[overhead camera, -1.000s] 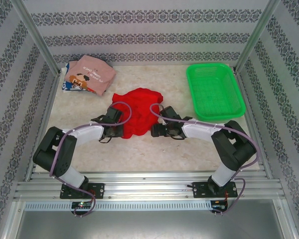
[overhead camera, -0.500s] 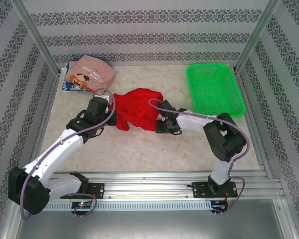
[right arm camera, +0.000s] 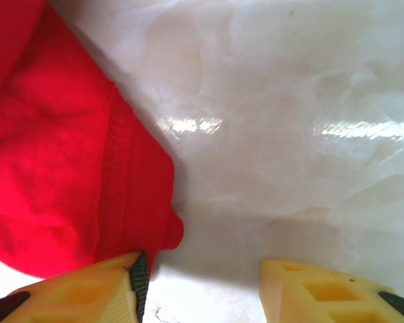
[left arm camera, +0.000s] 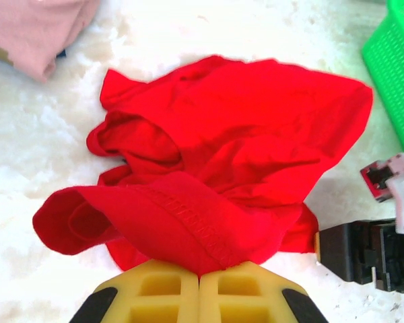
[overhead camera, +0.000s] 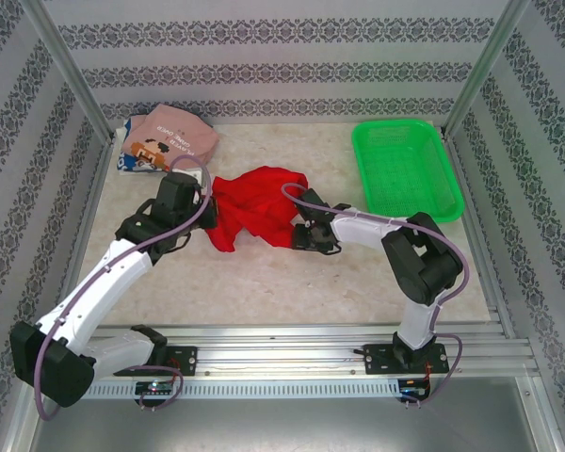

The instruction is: Fold and stack the t-shirts

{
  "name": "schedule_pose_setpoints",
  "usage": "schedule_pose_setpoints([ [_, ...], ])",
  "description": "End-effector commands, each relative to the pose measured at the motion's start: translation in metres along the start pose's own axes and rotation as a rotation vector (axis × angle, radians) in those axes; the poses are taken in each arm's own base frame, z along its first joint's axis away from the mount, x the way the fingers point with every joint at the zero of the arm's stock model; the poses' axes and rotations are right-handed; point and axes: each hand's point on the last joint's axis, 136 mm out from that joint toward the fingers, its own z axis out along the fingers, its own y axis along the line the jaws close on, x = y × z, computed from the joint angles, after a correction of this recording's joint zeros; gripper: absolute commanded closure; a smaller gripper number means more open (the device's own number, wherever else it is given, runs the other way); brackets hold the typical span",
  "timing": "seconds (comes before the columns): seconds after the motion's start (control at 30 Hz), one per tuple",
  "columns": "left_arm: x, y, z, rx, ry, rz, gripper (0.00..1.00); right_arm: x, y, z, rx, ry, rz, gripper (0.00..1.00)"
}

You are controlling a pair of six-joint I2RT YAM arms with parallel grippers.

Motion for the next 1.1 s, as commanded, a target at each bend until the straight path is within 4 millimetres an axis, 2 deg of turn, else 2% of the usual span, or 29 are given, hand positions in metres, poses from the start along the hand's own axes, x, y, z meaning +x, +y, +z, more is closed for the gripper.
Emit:
schedule_pose_setpoints([
  [0.0, -0.015, 0.003, -0.012, -0.016, -0.030, 0.030, 1.00, -0.051, 0.080, 0.019, -0.305, -0.191, -0.023, 0.54],
  [0.07, -0.019, 0.002, -0.017, -0.011, -0.035, 0.033, 1.00, -0.052, 0.084, 0.011, -0.321, -0.195, -0.019, 0.56],
  [0.23, -0.032, 0.000, -0.032, -0.006, -0.077, 0.055, 1.00, -0.043, 0.075, -0.009, -0.317, -0.230, 0.005, 0.53],
  [0.43, -0.042, -0.006, -0.037, 0.012, -0.090, 0.075, 1.00, -0.041, 0.085, -0.009, -0.353, -0.231, 0.005, 0.49],
  [0.53, -0.045, -0.003, -0.040, -0.010, -0.096, 0.092, 1.00, -0.039, 0.089, -0.020, -0.361, -0.243, 0.002, 0.49],
  [0.67, -0.051, -0.005, -0.045, -0.010, -0.113, 0.109, 1.00, -0.030, 0.083, -0.035, -0.330, -0.251, 0.001, 0.48],
  [0.73, -0.053, -0.006, -0.044, -0.004, -0.114, 0.113, 1.00, -0.028, 0.082, -0.033, -0.322, -0.247, 0.000, 0.47],
  [0.9, -0.052, -0.009, -0.040, 0.010, -0.103, 0.117, 1.00, -0.023, 0.080, -0.012, -0.292, -0.194, 0.011, 0.47],
  [1.07, -0.049, -0.008, -0.035, 0.007, -0.098, 0.119, 1.00, -0.006, 0.083, -0.003, -0.245, -0.141, -0.024, 0.48],
])
